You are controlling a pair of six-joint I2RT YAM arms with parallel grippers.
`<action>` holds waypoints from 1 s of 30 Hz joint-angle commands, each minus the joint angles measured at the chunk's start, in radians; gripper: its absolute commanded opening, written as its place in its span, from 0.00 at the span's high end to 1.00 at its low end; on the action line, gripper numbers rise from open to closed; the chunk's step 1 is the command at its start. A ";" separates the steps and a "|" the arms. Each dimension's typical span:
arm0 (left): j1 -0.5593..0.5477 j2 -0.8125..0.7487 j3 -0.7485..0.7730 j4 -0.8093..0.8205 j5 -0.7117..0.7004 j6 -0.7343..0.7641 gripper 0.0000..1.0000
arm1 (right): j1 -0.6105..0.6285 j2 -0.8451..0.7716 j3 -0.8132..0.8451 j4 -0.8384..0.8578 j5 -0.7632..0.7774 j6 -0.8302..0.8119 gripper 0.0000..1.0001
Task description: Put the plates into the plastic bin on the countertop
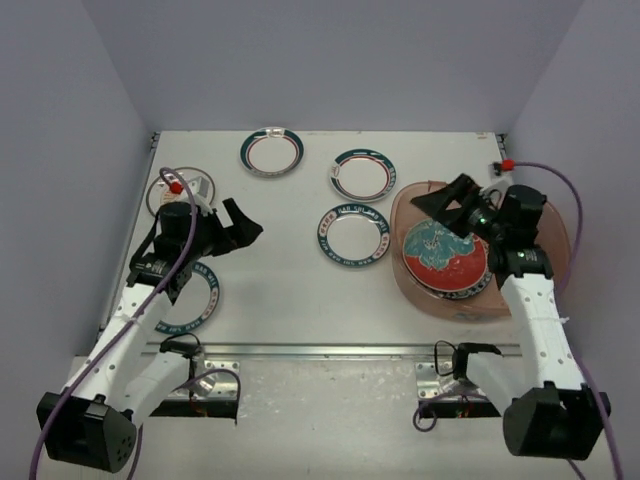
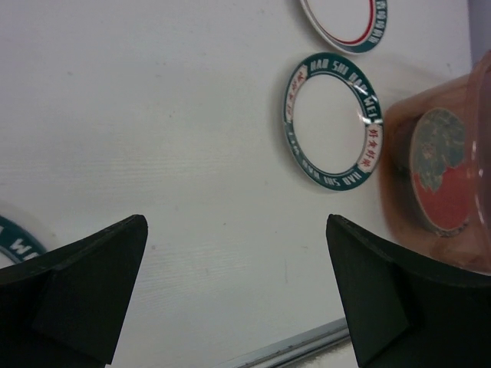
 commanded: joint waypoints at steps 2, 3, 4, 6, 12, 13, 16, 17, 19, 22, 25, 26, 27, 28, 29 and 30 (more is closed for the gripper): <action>-0.122 0.161 -0.163 0.458 0.174 -0.239 0.00 | 0.478 0.023 0.128 0.003 -0.063 -0.159 0.01; -0.149 0.238 -0.155 0.524 0.179 -0.252 0.00 | 0.525 0.026 0.126 -0.003 -0.050 -0.171 0.01; -0.168 0.336 -0.136 0.591 0.201 -0.265 0.00 | 0.571 0.025 0.119 -0.005 -0.047 -0.183 0.01; -0.199 0.491 -0.093 0.724 0.238 -0.287 0.00 | 0.636 0.012 0.083 0.023 -0.062 -0.187 0.01; -0.211 0.922 0.131 0.801 0.267 -0.285 0.00 | 0.642 -0.062 -0.059 0.146 -0.178 -0.145 0.01; -0.212 0.979 0.163 0.805 0.282 -0.288 0.01 | 0.642 -0.073 -0.060 0.132 -0.173 -0.152 0.01; -0.213 1.111 0.268 0.770 0.293 -0.306 0.06 | 0.642 -0.126 -0.069 0.107 -0.167 -0.164 0.01; -0.213 1.147 0.298 0.754 0.293 -0.312 0.10 | 0.642 -0.136 -0.074 0.112 -0.173 -0.160 0.01; -0.213 1.192 0.330 0.752 0.306 -0.318 0.16 | 0.642 -0.160 -0.090 0.134 -0.193 -0.136 0.01; -0.214 1.265 0.379 0.732 0.323 -0.317 0.34 | 0.641 -0.217 -0.108 0.134 -0.178 -0.090 0.01; -0.213 1.313 0.393 0.747 0.368 -0.314 0.52 | 0.640 -0.242 -0.112 0.121 -0.153 -0.081 0.01; -0.214 1.327 0.397 0.752 0.391 -0.312 0.60 | 0.640 -0.239 -0.109 0.115 -0.157 -0.084 0.01; -0.215 1.339 0.399 0.757 0.412 -0.309 0.68 | 0.640 -0.233 -0.106 0.112 -0.164 -0.085 0.01; -0.215 1.343 0.401 0.757 0.425 -0.305 0.74 | 0.641 -0.229 -0.103 0.112 -0.177 -0.085 0.01; -0.215 1.355 0.404 0.754 0.441 -0.289 0.82 | 0.642 -0.211 -0.101 0.112 -0.194 -0.083 0.01; -0.215 1.354 0.408 0.746 0.450 -0.272 0.92 | 0.641 -0.201 -0.099 0.112 -0.206 -0.079 0.01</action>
